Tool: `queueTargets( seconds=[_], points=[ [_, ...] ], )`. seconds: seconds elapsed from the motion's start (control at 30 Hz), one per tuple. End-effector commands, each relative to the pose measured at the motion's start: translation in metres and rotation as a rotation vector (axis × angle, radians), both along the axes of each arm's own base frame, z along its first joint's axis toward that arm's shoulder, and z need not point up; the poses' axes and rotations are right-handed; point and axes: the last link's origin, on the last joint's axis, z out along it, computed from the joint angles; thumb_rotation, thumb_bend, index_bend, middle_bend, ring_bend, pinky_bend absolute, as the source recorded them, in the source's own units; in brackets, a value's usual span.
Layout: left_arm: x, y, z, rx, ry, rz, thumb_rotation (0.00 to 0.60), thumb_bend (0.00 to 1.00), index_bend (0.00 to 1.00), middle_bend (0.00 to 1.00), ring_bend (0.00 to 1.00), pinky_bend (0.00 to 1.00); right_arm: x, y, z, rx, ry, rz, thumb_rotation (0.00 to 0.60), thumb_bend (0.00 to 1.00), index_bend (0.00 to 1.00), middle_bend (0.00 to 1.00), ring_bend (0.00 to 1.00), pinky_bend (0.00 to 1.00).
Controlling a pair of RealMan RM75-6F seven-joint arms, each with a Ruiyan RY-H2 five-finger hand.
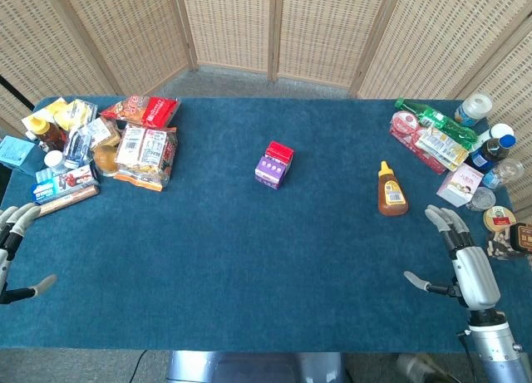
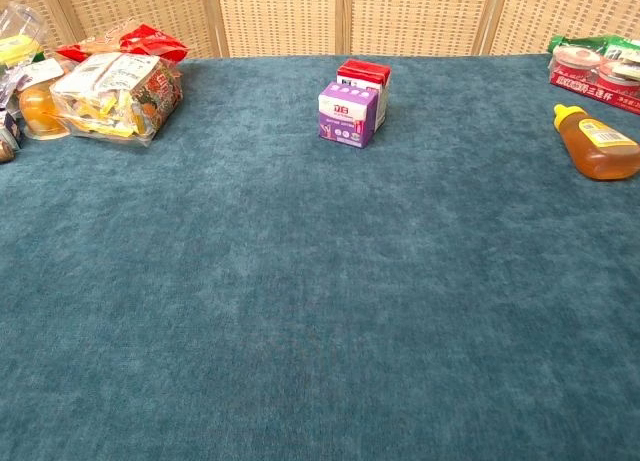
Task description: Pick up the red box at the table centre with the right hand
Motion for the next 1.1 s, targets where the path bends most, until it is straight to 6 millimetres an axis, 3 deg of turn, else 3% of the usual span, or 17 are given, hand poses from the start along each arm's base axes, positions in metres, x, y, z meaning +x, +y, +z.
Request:
queueTargets(
  seconds=[0.03, 0.2, 0.4, 0.67, 0.97, 1.1],
  points=[
    [-0.001, -0.001, 0.002, 0.008, -0.002, 0.004, 0.6, 0.17, 0.0, 0.0, 0.0, 0.0, 0.003, -0.007, -0.006, 0.023, 0.009, 0.009, 0.6, 0.13, 0.04, 0.0, 0.0, 0.0],
    [-0.002, -0.001, 0.004, 0.021, -0.007, 0.008, 0.6, 0.17, 0.0, 0.0, 0.0, 0.0, 0.016, -0.033, -0.013, 0.078, 0.038, 0.034, 0.6, 0.13, 0.0, 0.0, 0.0, 0.0],
    [-0.004, 0.003, 0.002, 0.014, -0.005, 0.017, 0.6, 0.17, 0.0, 0.0, 0.0, 0.0, 0.049, -0.072, -0.026, 0.14, 0.065, 0.087, 0.6, 0.12, 0.0, 0.0, 0.0, 0.0],
    [-0.008, 0.008, 0.0, 0.007, -0.001, 0.045, 0.6, 0.17, 0.0, 0.0, 0.0, 0.0, 0.092, -0.139, -0.054, 0.202, 0.064, 0.103, 0.6, 0.13, 0.01, 0.0, 0.0, 0.0],
    [-0.008, 0.011, -0.003, -0.006, -0.001, 0.049, 0.6, 0.17, 0.0, 0.0, 0.0, 0.0, 0.102, -0.195, -0.08, 0.207, 0.018, 0.027, 0.6, 0.13, 0.04, 0.0, 0.0, 0.0],
    [-0.008, 0.011, -0.006, -0.019, 0.004, 0.051, 0.6, 0.17, 0.0, 0.0, 0.0, 0.0, 0.105, -0.214, -0.088, 0.187, -0.008, -0.007, 0.6, 0.12, 0.04, 0.09, 0.0, 0.0]
  ],
)
